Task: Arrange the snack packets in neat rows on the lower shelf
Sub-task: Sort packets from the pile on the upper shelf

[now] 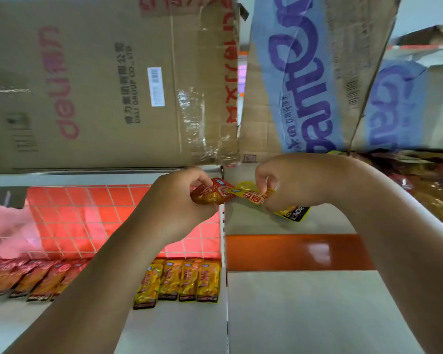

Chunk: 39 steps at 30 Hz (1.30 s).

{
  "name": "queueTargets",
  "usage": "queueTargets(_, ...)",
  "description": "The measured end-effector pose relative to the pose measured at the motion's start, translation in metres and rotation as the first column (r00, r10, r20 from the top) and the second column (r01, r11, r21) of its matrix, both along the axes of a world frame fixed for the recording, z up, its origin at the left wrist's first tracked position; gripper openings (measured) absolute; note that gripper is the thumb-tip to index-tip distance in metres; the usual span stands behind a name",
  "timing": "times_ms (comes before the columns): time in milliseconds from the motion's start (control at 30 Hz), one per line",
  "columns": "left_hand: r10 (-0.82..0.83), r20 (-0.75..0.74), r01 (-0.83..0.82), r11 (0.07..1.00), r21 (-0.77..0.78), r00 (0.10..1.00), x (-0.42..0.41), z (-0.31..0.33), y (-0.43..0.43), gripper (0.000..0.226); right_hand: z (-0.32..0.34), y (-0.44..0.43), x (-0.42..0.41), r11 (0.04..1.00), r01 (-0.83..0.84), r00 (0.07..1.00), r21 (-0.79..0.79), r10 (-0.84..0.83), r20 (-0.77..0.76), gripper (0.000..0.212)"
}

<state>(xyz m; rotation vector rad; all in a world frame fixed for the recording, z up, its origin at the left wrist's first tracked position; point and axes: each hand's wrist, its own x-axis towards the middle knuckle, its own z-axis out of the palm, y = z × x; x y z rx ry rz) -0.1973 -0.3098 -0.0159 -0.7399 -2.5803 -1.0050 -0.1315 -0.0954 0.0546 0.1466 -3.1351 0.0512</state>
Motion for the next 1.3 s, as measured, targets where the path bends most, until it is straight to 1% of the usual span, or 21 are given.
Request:
queueTargets(167, -0.034, -0.003, 0.034, 0.998, 0.048, 0.999, -0.018, -0.024, -0.068, 0.031, -0.004, -0.072, -0.007, 0.996, 0.011, 1.000, 0.083, -0.010, -0.006, 0.023)
queueTargets(333, -0.039, 0.035, 0.036, 0.995, 0.092, 0.999, -0.038, -0.052, -0.140, 0.031, -0.011, -0.151, -0.025, 0.990, 0.053, 0.998, 0.127, -0.054, 0.009, 0.026)
queueTargets(400, -0.040, 0.063, 0.034, 0.994, 0.106, 0.997, -0.045, -0.066, -0.170, 0.031, -0.023, -0.181, -0.038, 0.990, 0.063, 0.997, 0.129, -0.067, 0.024, 0.029)
queueTargets(467, -0.056, 0.102, 0.043, 0.991, 0.129, 0.993, -0.051, -0.085, -0.195, 0.030, -0.041, -0.206, -0.048, 0.994, 0.078, 0.996, 0.083, -0.081, 0.040, 0.029)
queueTargets(567, -0.027, 0.064, 0.022, 0.996, 0.090, 0.998, -0.061, -0.121, -0.229, 0.027, -0.086, -0.232, -0.064, 0.987, 0.134, 0.990, -0.090, -0.129, 0.062, 0.029)
queueTargets(667, 0.003, 0.058, -0.008, 0.997, 0.081, 0.998, -0.069, -0.167, -0.249, 0.030, -0.146, -0.246, -0.076, 0.930, 0.227, 0.974, -0.290, -0.223, 0.046, 0.031)
queueTargets(800, 0.037, 0.043, -0.038, 0.999, 0.022, 0.998, -0.072, -0.238, -0.261, 0.036, -0.232, -0.256, -0.089, 0.846, 0.314, 0.930, -0.430, -0.366, -0.041, 0.033)
queueTargets(867, 0.043, 0.084, -0.044, 0.999, 0.006, 0.996, -0.069, -0.270, -0.263, 0.039, -0.269, -0.257, -0.095, 0.807, 0.353, 0.899, -0.474, -0.433, -0.069, 0.036)
queueTargets(967, 0.020, 0.142, -0.017, 1.000, -0.024, 0.990, -0.060, -0.309, -0.261, 0.046, -0.320, -0.259, -0.105, 0.749, 0.424, 0.857, -0.509, -0.513, -0.041, 0.038)
queueTargets(1067, 0.019, 0.166, -0.012, 0.999, -0.041, 0.986, -0.058, -0.329, -0.257, 0.042, -0.358, -0.258, -0.116, 0.708, 0.482, 0.822, -0.517, -0.569, -0.012, 0.037)
queueTargets(1167, 0.045, 0.149, -0.039, 0.999, -0.038, 0.988, -0.062, -0.333, -0.257, 0.039, -0.376, -0.256, -0.127, 0.684, 0.523, 0.795, -0.508, -0.607, 0.000, 0.042)
queueTargets(1300, 0.057, 0.142, -0.051, 0.998, -0.046, 0.988, -0.064, -0.334, -0.258, 0.043, -0.388, -0.254, -0.141, 0.667, 0.540, 0.776, -0.513, -0.631, -0.002, 0.045)
